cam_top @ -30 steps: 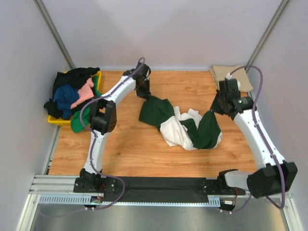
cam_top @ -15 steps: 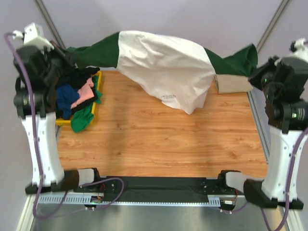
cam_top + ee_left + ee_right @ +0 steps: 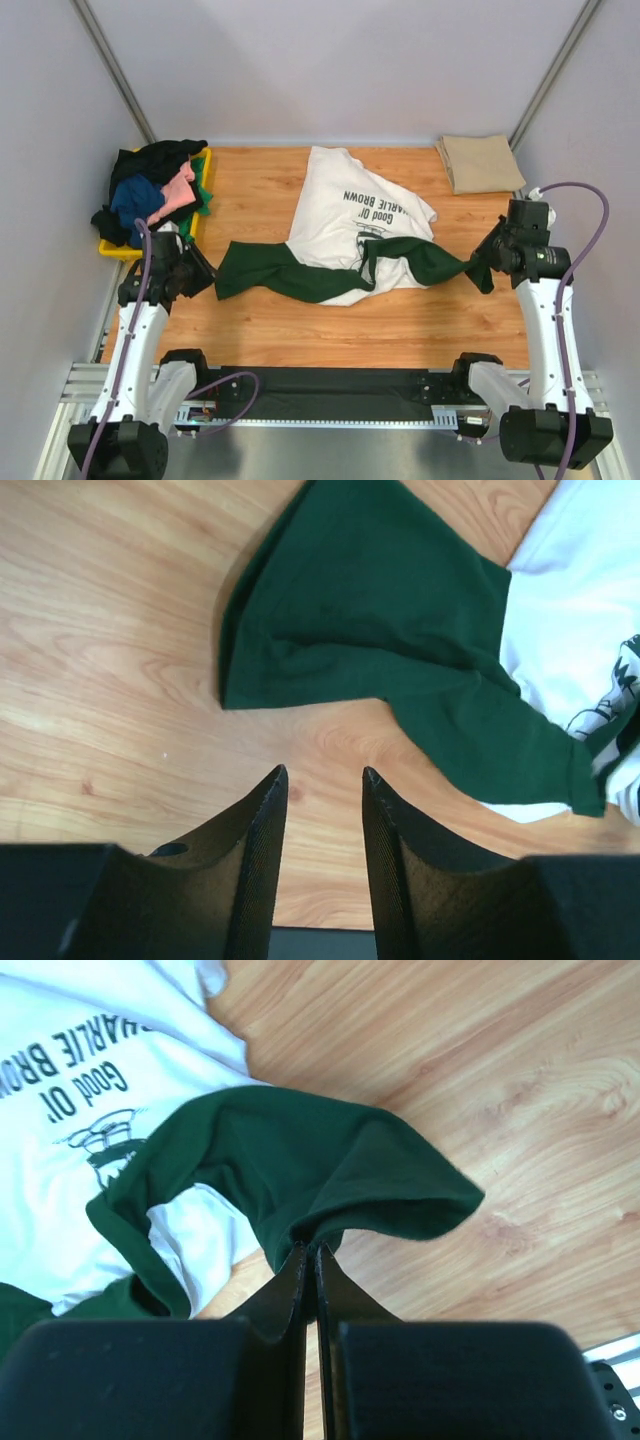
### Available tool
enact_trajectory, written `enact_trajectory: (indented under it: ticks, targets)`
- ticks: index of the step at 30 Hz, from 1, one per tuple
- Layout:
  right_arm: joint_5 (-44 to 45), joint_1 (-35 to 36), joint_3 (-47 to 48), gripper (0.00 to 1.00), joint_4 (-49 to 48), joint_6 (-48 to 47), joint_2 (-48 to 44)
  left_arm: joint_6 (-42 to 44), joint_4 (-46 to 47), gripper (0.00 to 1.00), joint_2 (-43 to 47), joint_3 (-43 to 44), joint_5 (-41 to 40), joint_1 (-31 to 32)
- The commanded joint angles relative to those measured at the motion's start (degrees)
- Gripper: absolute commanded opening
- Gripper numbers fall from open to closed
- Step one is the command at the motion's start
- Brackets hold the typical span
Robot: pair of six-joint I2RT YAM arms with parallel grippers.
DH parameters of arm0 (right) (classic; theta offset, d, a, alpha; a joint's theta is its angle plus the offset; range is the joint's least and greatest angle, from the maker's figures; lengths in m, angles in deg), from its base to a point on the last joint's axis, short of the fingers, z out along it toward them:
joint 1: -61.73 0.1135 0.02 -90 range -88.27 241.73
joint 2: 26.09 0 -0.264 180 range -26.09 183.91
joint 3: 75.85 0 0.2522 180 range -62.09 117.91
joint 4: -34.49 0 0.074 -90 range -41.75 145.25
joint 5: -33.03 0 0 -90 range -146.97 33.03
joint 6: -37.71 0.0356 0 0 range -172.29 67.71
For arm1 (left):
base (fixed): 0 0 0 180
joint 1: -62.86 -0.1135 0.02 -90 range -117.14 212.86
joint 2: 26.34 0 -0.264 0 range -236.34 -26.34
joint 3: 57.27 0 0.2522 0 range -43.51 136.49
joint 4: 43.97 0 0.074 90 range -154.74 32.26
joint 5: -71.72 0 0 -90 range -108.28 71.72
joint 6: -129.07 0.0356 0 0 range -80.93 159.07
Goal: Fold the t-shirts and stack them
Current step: Flatten the tshirt out
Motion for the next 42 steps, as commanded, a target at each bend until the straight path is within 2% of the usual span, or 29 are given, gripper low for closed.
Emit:
enact_trajectory:
  ticks: [1, 6, 9, 12, 13, 14, 15, 17, 18, 19, 21, 24, 25, 26, 27, 29, 32, 35, 36, 38, 39, 41, 42]
  targets:
    - [-1.8, -0.3, 0.1, 0.0, -4.8, 0.5, -3.0, -3.1, 6.2, 0.45, 4.7, -0.4, 3.7, 0.1]
    - [-9.9, 0.5, -5.8, 0.0, -6.3, 2.2, -5.7, -2.3, 8.5, 0.48, 1.1, 0.8, 4.4, 1.5]
    - [-10.4, 7.6, -9.4, 0.0, -8.1, 6.0, -7.9, -1.8, 10.8, 0.48, -2.0, 2.4, 4.0, 5.9]
    - [-6.5, 22.5, -11.3, 0.0, -12.9, 12.7, -8.5, -1.5, 11.5, 0.48, -3.7, 4.7, -0.5, 13.6]
    - [-5.5, 32.5, -11.4, 0.0, -16.6, 14.1, -7.7, -0.7, 11.5, 0.48, -3.9, 6.0, -1.8, 16.6]
    - [-0.5, 37.8, -10.8, 0.0, -18.4, 16.3, -6.5, -0.4, 11.4, 0.48, -4.0, 6.6, -3.3, 17.5]
    - [2.0, 48.0, -8.1, 0.0, -21.4, 16.9, -2.7, 0.1, 10.2, 0.48, -4.0, 7.6, -3.7, 17.8]
    - [10.2, 57.9, -3.3, 0.0, -22.7, 15.8, 3.1, 1.4, 8.7, 0.48, -2.6, 8.5, -6.4, 17.7]
    - [12.6, 61.9, 0.5, 0.0, -21.9, 14.9, 10.3, 2.1, 5.9, 0.48, -1.8, 9.8, -7.9, 17.7]
    - [14.4, 68.2, 7.0, 0.0, -21.1, 13.8, 14.1, 3.5, 4.5, 0.48, -1.1, 10.4, -9.5, 17.7]
    - [17.3, 73.3, 13.7, 0.0, -19.4, 11.3, 24.3, 4.6, 0.9, 0.51, 1.4, 12.1, -12.4, 17.6]
    - [17.5, 74.3, 21.0, 0.0, -17.9, 10.9, 33.8, 5.2, -3.3, 0.56, 4.7, 13.3, -14.7, 17.6]
    - [17.0, 74.2, 22.4, 0.09, -17.3, 10.6, 35.6, 5.0, -4.0, 0.57, 5.5, 13.1, -14.8, 17.5]
    - [16.8, 74.2, 24.6, 0.52, -16.4, 10.1, 37.1, 4.6, -4.5, 0.57, 6.2, 12.9, -13.9, 17.5]
    - [17.7, 74.2, 25.5, 0.67, -13.9, 10.0, 39.2, 4.2, -5.2, 0.58, 7.3, 12.0, -13.1, 17.5]
    - [20.7, 74.0, 26.6, 0.88, -11.6, 9.9, 39.5, 2.3, -5.7, 0.58, 8.6, 10.4, -10.2, 17.5]
    - [22.8, 71.5, 25.1, 0.91, -9.1, 8.8, 36.9, 0.2, -4.5, 0.58, 9.8, 5.5, -5.6, 17.5]
    - [20.5, 64.5, 19.1, 0.9, -9.0, 8.5, 28.8, -2.4, -0.2, 0.58, 10.6, -0.7, -2.2, 17.5]
    - [19.2, 59.5, 15.2, 0.9, -9.9, 8.4, 27.2, -2.9, 0.4, 0.57, 10.4, -1.7, -1.7, 17.6]
    - [14.9, 53.9, 11.6, 0.88, -10.7, 7.3, 23.2, -4.4, 2.3, 0.57, 9.1, -4.2, -1.2, 17.6]
    - [13.7, 48.4, 9.6, 0.87, -11.7, 6.8, 22.4, -4.8, 3.4, 0.56, 8.6, -5.2, -0.7, 17.7]
    - [9.6, 43.2, 5.4, 0.85, -12.5, 5.3, 20.7, -6.3, 7.0, 0.56, 6.7, -8.1, 0.7, 17.8]
    - [8.0, 38.0, 4.4, 0.85, -13.8, 4.8, 20.5, -6.6, 8.3, 0.56, 5.9, -9.0, 0.7, 18.1]
